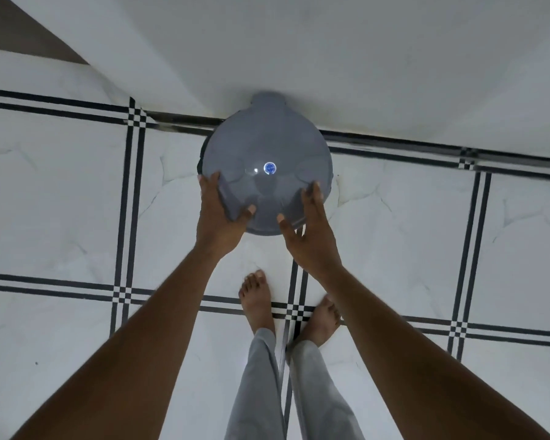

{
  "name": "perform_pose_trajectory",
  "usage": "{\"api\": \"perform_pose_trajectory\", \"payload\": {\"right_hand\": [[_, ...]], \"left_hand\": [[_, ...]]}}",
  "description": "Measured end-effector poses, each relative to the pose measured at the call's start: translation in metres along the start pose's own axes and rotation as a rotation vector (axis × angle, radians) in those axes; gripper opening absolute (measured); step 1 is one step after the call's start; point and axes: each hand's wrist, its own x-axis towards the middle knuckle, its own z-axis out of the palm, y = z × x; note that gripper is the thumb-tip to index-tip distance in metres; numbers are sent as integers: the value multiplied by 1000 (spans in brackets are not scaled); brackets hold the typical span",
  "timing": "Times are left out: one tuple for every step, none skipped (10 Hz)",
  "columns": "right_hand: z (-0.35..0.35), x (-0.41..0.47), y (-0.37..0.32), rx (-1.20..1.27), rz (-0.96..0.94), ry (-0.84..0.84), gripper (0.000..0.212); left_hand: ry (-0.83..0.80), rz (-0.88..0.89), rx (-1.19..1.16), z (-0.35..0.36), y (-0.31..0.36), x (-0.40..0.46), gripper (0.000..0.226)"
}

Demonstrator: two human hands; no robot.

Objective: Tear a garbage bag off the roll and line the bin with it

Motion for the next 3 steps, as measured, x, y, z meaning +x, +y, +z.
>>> {"api": "perform_pose_trajectory", "payload": {"right_hand": [[18, -8, 0, -27, 0, 48, 93], [14, -9, -13, -10, 44, 79, 85], [-8, -12, -39, 128, 87, 221, 65]], "left_hand": [[24, -2, 122, 4, -23, 14, 116], [56, 53, 301, -2, -31, 21, 112], [43, 108, 270, -8, -1, 2, 89]]}}
